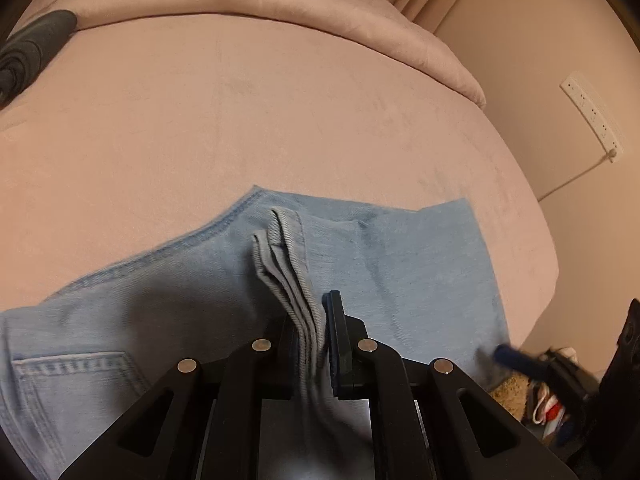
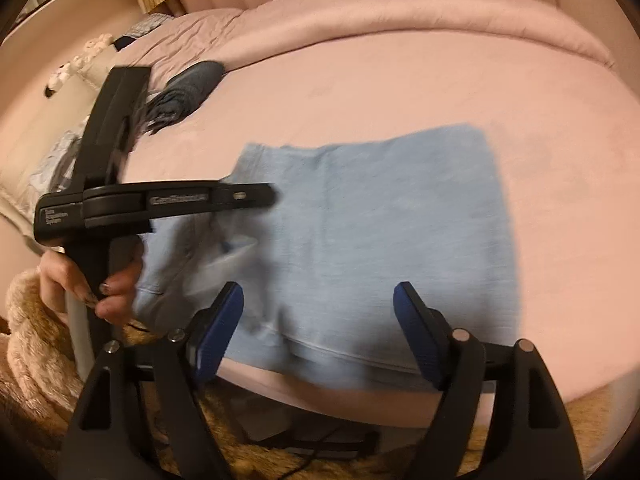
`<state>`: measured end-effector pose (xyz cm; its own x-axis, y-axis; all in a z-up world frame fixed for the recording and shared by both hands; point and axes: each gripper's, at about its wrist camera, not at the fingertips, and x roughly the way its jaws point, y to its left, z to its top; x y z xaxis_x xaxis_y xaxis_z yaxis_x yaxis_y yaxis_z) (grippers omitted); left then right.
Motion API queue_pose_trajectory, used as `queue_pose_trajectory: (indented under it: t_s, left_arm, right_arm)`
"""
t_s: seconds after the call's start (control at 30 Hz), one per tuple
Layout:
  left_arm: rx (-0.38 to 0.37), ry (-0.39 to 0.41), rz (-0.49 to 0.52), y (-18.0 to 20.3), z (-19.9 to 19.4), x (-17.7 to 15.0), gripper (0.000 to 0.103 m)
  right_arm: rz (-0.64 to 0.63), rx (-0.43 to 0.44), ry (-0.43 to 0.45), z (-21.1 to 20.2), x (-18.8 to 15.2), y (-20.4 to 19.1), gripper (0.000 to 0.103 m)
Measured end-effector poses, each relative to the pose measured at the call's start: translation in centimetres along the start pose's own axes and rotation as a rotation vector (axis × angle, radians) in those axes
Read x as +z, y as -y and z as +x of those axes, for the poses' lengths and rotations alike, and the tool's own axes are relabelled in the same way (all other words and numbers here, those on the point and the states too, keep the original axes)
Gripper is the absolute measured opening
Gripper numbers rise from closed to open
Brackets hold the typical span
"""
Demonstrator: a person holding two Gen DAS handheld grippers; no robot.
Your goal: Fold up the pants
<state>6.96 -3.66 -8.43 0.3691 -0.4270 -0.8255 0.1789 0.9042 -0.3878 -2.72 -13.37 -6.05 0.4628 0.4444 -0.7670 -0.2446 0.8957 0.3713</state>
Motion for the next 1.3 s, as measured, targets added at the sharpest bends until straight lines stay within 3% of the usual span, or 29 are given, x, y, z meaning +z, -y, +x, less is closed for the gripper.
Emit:
queue_pose_trajectory:
  t_s: [0.13, 0.2, 0.23, 0.3, 0.47, 0.6, 0.73, 0.83, 0.9, 1.17, 1.3]
  left_arm:
    - [0.048, -0.027, 0.016, -0.1, 1.0, -0.1, 0.008]
    - [0.079, -0.026, 0.029, 0.3, 1.2, -0.3, 0.011]
    - [0.095, -0.023, 0.032, 0.7, 1.2, -0.3, 0.013]
    - [0.119, -0.026, 0.032, 0.7, 0.8, -0.2, 0.015]
    - [0.161, 0.037, 0.016, 0.5, -2.5, -0.7, 0.015]
    - [0.032, 0.05, 0.0, 0.1, -4.3, -1.8, 0.015]
    - [-0.04, -0.042, 0.033, 1.8, -2.1, -3.9, 0.015]
    - [0.051, -0.106, 0.041, 2.1, 0.3, -5.6, 0.015]
    - [0.077, -0.069, 0.042, 1.7, 0.6, -6.3, 0.015]
    - [0.05, -0.067, -0.058, -0.2, 0.1, -7.0, 0.015]
    - [0.057, -0.06, -0.05, -0.3, -0.3, -7.3, 0.014]
  right_arm:
    - [0.057, -0.094, 0.033, -1.7, -0.2, 3.7, 0.078]
    - [0.088, -0.165, 0.001, -1.2, -0.3, 5.4, 0.065]
    - [0.094, -0.182, -0.018, -0.6, -0.4, 6.0, 0.053]
    - [0.106, -0.215, -0.07, 0.9, -0.8, 6.8, 0.046]
    - [0.073, -0.253, -0.071, 1.6, -1.1, 6.7, 0.047]
    - [0.075, -0.252, -0.071, 1.7, -0.5, 6.0, 0.048]
    - [0.074, -0.248, -0.069, 1.9, -0.7, 6.2, 0.048]
    - [0.076, -0.246, -0.072, 2.1, -0.9, 6.3, 0.048]
    - [0.074, -0.249, -0.072, 1.9, -1.0, 6.3, 0.048]
    - [0.067, -0.255, -0.094, 2.1, -0.6, 5.9, 0.048]
    - [0.069, -0.262, -0.101, 2.2, -0.5, 5.8, 0.048]
